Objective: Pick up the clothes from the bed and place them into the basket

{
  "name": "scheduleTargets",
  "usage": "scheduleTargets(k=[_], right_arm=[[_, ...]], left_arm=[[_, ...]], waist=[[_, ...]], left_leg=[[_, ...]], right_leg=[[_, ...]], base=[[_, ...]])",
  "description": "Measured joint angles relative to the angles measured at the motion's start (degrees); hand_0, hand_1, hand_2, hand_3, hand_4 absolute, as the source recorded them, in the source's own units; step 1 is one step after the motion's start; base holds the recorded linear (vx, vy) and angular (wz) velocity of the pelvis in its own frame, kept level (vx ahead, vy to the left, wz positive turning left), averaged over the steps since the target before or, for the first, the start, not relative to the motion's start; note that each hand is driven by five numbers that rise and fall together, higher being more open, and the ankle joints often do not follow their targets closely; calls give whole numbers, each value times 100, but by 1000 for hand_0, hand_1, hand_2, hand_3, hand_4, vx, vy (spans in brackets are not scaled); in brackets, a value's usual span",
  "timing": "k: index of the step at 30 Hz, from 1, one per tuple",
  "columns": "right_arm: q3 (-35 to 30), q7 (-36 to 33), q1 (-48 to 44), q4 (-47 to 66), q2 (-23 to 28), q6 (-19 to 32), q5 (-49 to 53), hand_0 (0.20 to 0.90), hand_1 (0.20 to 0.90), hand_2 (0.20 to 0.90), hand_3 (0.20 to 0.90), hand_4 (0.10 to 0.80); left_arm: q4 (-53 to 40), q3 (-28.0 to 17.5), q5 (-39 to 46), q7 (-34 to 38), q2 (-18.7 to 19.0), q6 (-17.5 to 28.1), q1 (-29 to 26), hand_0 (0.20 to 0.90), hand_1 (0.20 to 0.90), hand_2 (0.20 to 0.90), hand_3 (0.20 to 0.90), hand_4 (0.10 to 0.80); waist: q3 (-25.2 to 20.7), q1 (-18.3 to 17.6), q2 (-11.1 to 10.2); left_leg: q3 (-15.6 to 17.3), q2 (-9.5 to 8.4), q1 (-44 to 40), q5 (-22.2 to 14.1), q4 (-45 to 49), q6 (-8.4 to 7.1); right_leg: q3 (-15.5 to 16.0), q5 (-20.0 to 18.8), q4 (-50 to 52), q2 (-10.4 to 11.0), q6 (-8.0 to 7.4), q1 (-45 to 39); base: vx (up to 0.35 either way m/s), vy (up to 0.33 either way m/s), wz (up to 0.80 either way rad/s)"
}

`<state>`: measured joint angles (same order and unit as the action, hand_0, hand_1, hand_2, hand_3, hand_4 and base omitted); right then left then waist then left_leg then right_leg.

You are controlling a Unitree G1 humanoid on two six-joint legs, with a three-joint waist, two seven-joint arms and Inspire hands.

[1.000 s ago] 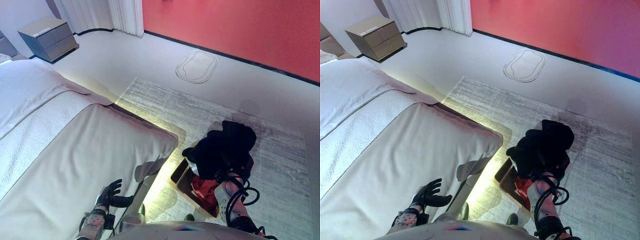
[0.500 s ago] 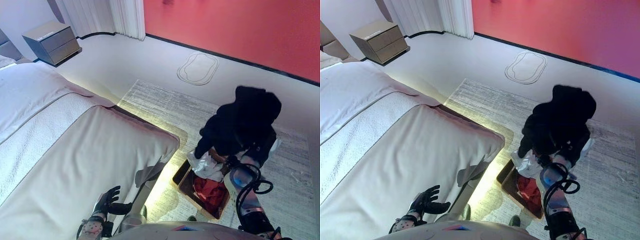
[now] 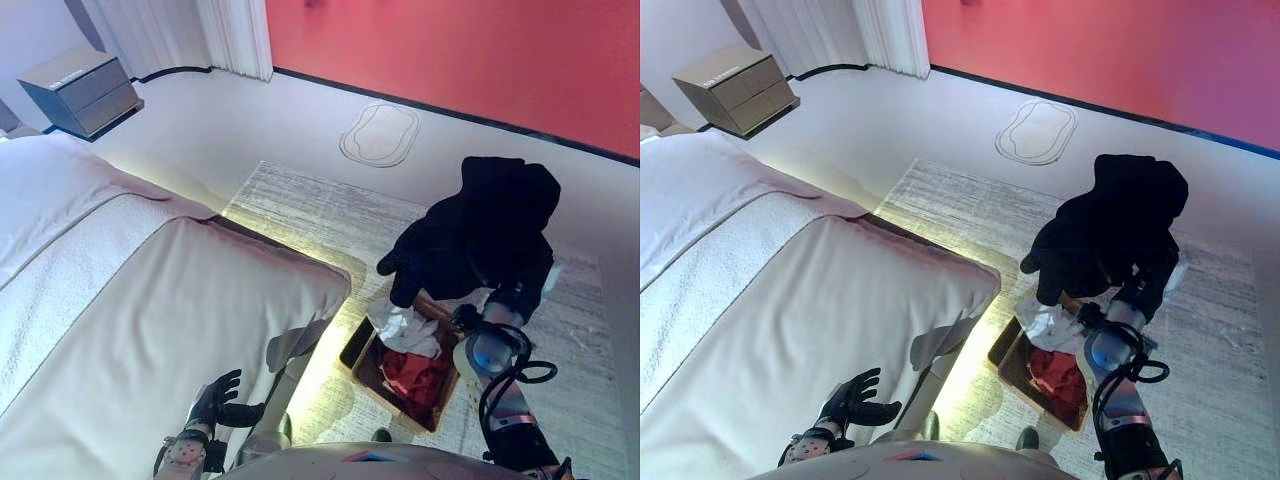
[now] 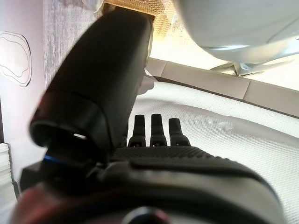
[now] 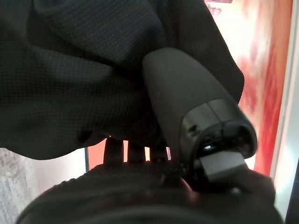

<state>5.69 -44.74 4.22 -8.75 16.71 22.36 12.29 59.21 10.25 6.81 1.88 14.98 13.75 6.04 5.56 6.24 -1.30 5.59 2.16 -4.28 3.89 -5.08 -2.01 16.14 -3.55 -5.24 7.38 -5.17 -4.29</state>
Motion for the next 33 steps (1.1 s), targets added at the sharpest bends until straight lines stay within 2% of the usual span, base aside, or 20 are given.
scheduleTargets(k=[6,10,14,18,33], right_arm=[[38,-144,62,-397,-8,0,8,300,300,300,200,100],[161,-169,65,-1097,-44,-60,39,300,300,300,200,100],[188,-135,88,-1839,-302,-198,370,300,300,300,200,100],[192,2,101,-2419,-479,-245,712,300,300,300,200,100],[176,610,-161,-4394,-467,-538,1151,300,300,300,200,100]], left_arm=[[0,1,1,0,1,0,-10,900,900,900,900,800],[0,1,0,-1,6,-3,-8,900,900,900,900,800],[-1,1,-2,-4,10,-11,-25,900,900,900,900,800],[-7,3,-10,-15,16,-18,-58,900,900,900,900,800],[6,27,-24,-178,116,-129,-185,900,900,900,900,800]], waist=[[-1,-3,1],[-2,0,3],[-4,10,6],[-21,23,30],[-45,290,49]], left_leg=[[-1,6,-6,0,0,0],[-5,8,-8,0,1,0],[-6,16,-6,0,0,0],[-17,26,-7,0,1,0],[-98,34,-8,1,1,0]], right_leg=[[0,0,0,-1,0,-4],[0,0,0,-3,0,-5],[6,0,0,-8,0,-6],[8,0,-1,-15,0,-12],[69,1,-2,-18,1,-49]], base=[[0,0,0],[0,0,0],[0,0,0],[-3,-8,0],[1,-3,1]])
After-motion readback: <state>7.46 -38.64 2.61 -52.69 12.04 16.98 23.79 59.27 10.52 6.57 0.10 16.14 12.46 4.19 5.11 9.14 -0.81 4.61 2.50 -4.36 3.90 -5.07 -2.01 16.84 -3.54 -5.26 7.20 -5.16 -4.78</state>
